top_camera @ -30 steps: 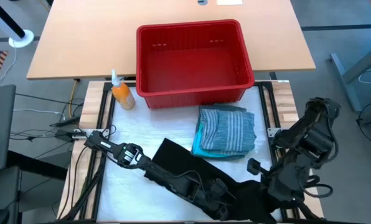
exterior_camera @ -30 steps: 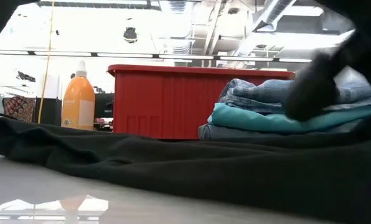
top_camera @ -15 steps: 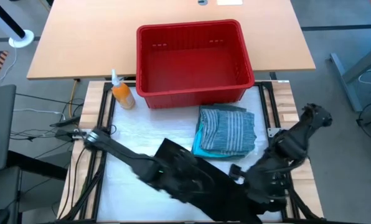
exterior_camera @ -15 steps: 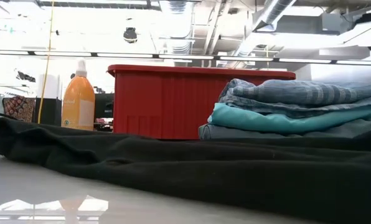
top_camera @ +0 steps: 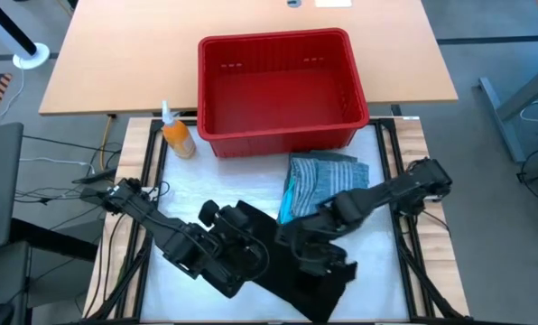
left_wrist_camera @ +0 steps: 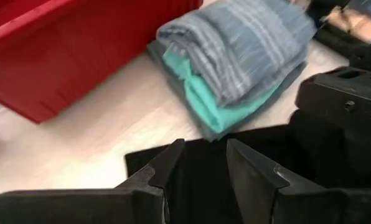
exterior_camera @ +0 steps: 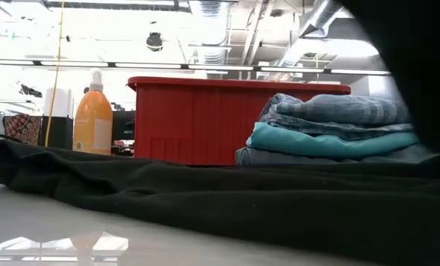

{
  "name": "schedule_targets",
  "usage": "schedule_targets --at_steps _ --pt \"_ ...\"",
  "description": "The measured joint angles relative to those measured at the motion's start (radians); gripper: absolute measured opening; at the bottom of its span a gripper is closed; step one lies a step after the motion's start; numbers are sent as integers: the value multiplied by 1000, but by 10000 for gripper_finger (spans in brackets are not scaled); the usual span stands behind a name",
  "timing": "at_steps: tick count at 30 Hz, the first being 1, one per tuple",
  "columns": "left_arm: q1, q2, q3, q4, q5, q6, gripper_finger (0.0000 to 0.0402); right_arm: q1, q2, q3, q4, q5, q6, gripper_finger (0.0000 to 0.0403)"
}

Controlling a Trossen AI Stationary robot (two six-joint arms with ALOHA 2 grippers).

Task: Fold Laundry from Bin
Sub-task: Fold the black shirt

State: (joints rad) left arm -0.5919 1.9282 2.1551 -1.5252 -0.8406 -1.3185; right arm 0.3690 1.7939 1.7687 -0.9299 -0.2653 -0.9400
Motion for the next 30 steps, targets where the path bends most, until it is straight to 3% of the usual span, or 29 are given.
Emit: schedule_targets --at_steps 4,12,19,25,30 --pt "0 -1 0 -46 13 -29 109 -38 41 0 86 0 -113 31" --pt "29 -21 0 -64 26 55 109 -139 104 0 223 -2 -193 31" --pt "70 -38 0 -71 99 157 109 -179 127 -5 301 -28 -279 33" --pt "88 -74 0 -66 100 201 109 -197 125 -5 359 -29 -188 46" --pt "91 -111 0 -43 54 204 109 -199 123 -6 376 -18 -170 90"
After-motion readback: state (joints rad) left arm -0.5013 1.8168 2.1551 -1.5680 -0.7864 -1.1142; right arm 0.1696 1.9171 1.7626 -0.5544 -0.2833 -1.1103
